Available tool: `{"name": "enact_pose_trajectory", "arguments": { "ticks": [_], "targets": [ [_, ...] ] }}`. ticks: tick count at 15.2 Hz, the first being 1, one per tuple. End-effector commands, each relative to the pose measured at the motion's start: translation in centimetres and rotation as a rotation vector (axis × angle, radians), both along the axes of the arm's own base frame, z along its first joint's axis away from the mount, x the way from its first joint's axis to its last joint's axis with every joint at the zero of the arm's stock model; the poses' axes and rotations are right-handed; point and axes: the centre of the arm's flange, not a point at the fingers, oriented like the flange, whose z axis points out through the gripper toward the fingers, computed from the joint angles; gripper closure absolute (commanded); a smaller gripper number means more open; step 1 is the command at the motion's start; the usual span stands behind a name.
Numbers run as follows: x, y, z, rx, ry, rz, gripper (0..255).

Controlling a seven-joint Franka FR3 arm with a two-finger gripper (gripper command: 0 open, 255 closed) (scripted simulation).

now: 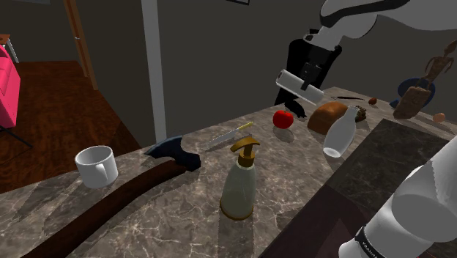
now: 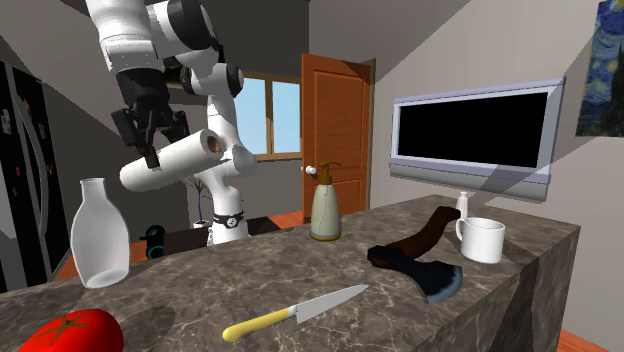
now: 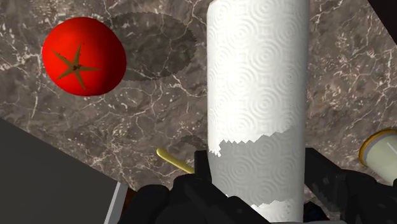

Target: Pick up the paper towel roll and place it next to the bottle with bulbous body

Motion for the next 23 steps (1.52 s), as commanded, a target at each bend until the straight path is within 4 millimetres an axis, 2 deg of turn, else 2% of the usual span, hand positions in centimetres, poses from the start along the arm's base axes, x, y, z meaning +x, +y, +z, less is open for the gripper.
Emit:
{"name": "enact_pose_trajectory", "arguments": {
  "ticks": [1,23],
  "targets": [
    [0.0,0.0,-1.1,0.0,-0.001,0.0,255],
    [0.0,0.0,-12.7,0.0,-0.001,0.0,255]
  ]
}}
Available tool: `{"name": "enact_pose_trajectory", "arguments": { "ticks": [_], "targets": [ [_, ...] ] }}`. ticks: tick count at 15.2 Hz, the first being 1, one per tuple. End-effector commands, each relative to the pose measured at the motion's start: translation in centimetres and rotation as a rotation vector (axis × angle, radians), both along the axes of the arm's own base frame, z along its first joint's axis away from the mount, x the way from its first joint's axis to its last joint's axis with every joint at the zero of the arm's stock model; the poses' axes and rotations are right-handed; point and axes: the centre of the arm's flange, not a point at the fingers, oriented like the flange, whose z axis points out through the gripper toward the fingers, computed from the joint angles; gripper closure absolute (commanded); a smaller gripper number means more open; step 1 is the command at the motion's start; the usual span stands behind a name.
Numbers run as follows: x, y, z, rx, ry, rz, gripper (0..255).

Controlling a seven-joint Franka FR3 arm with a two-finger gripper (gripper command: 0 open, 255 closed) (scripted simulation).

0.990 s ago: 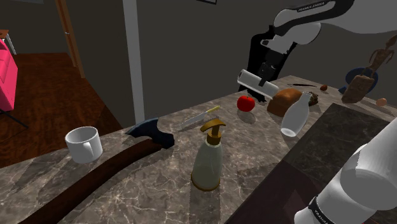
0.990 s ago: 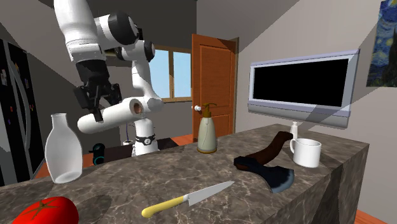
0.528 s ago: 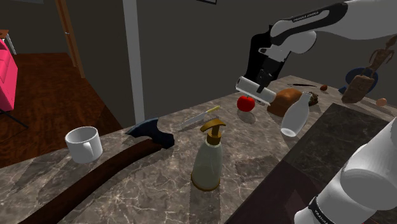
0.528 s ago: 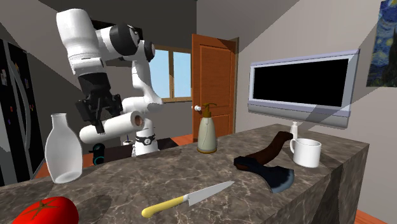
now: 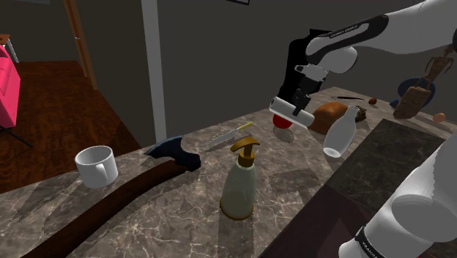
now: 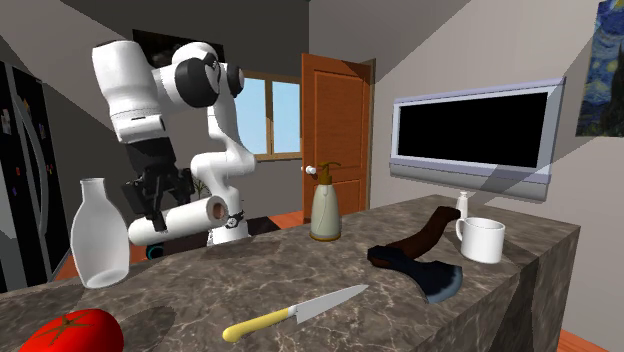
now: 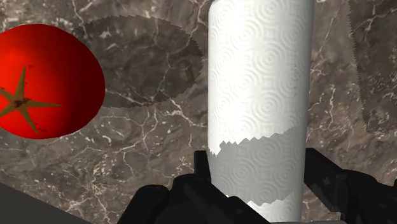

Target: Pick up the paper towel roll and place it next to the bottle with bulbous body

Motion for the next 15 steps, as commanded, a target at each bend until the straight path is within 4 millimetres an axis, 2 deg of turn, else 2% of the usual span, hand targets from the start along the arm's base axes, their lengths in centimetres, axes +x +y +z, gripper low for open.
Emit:
{"name": "enact_pose_trajectory", "arguments": {
  "ticks": [1,15],
  "targets": [
    [0.0,-0.1,-1.0,0.0,-0.001,0.0,255],
    [0.0,-0.1,-8.4,0.0,-0.001,0.0,255]
  ]
}}
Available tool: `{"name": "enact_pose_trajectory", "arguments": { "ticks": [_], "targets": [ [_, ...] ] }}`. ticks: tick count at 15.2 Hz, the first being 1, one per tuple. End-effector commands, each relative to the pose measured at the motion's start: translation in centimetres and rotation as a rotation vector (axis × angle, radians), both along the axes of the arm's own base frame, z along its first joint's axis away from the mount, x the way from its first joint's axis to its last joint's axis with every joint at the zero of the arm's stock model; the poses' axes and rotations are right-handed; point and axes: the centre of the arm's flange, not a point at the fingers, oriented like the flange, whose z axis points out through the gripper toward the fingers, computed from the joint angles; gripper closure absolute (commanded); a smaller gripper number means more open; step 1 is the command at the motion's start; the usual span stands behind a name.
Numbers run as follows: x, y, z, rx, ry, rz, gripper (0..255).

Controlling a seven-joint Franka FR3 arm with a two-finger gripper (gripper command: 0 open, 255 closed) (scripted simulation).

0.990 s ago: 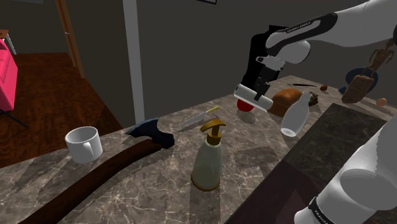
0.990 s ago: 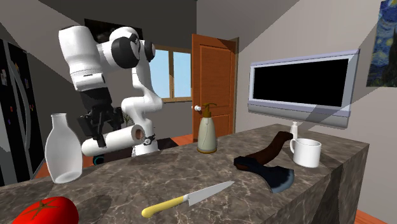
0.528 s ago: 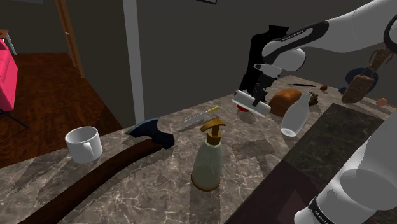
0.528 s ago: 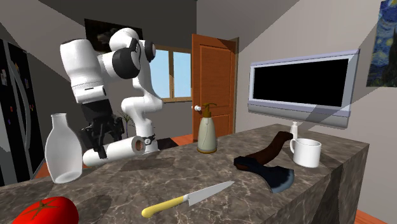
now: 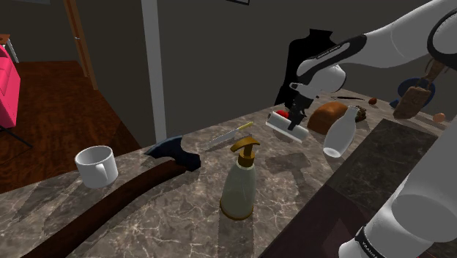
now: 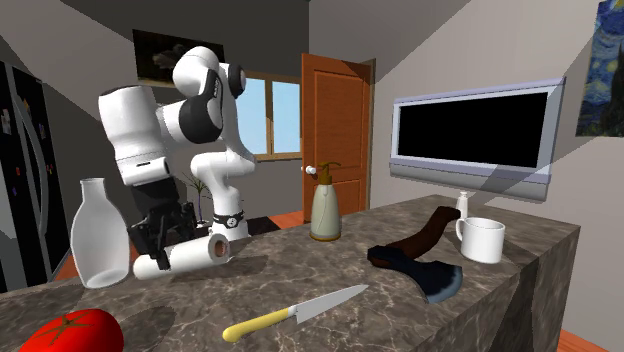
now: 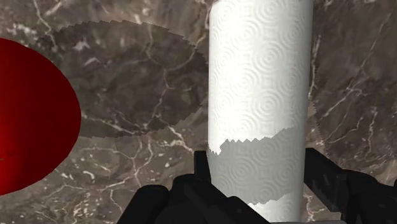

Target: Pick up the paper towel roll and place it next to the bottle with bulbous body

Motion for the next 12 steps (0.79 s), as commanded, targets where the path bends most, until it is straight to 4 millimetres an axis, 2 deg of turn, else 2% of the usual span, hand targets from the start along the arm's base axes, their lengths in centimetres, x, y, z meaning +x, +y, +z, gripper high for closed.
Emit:
{"name": "enact_pose_trajectory", "arguments": {
  "ticks": [1,7,12],
  "targets": [
    [0.0,0.0,-1.0,0.0,0.0,0.0,255],
    [0.0,0.0,-4.2,0.0,0.0,0.0,255],
    [0.0,0.0,-4.4,0.0,0.0,0.0,255]
  ]
}}
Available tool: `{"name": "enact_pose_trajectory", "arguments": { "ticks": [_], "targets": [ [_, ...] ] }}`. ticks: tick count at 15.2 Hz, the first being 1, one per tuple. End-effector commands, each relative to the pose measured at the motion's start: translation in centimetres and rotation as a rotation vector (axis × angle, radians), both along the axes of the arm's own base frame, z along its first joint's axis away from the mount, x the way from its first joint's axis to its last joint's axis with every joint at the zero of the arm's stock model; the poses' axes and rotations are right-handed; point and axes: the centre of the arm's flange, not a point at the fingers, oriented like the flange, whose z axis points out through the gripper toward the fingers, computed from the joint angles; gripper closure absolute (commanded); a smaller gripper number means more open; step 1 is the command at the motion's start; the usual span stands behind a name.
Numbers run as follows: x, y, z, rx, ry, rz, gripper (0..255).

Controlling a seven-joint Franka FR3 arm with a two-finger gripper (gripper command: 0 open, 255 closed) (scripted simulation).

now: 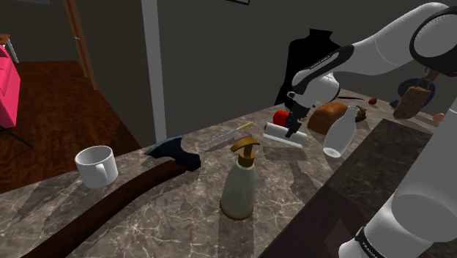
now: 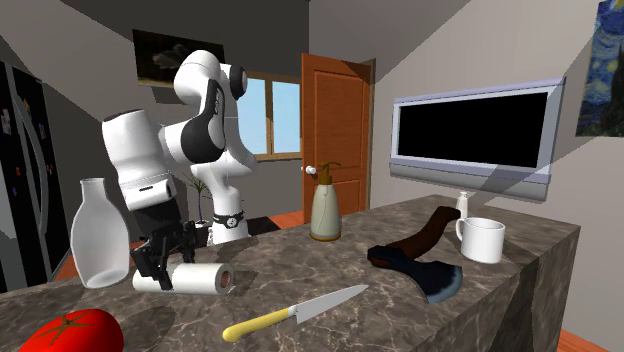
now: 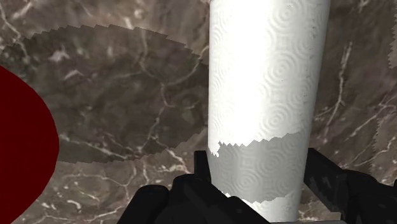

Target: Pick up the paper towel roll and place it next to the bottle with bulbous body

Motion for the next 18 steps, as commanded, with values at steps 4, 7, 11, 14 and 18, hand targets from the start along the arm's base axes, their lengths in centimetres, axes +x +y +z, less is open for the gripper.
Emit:
{"name": "enact_pose_trajectory", "arguments": {
  "ticks": [4,7,11,14,18],
  "targets": [
    [0.0,0.0,0.0,0.0,0.0,0.0,0],
    [0.0,0.0,0.0,0.0,0.0,0.0,0],
    [-0.3,-0.5,2.6,0.0,0.0,0.0,0],
    [-0.6,-1.0,4.8,0.0,0.0,0.0,0],
    [-0.6,-1.0,4.8,0.0,0.0,0.0,0]
  ]
}}
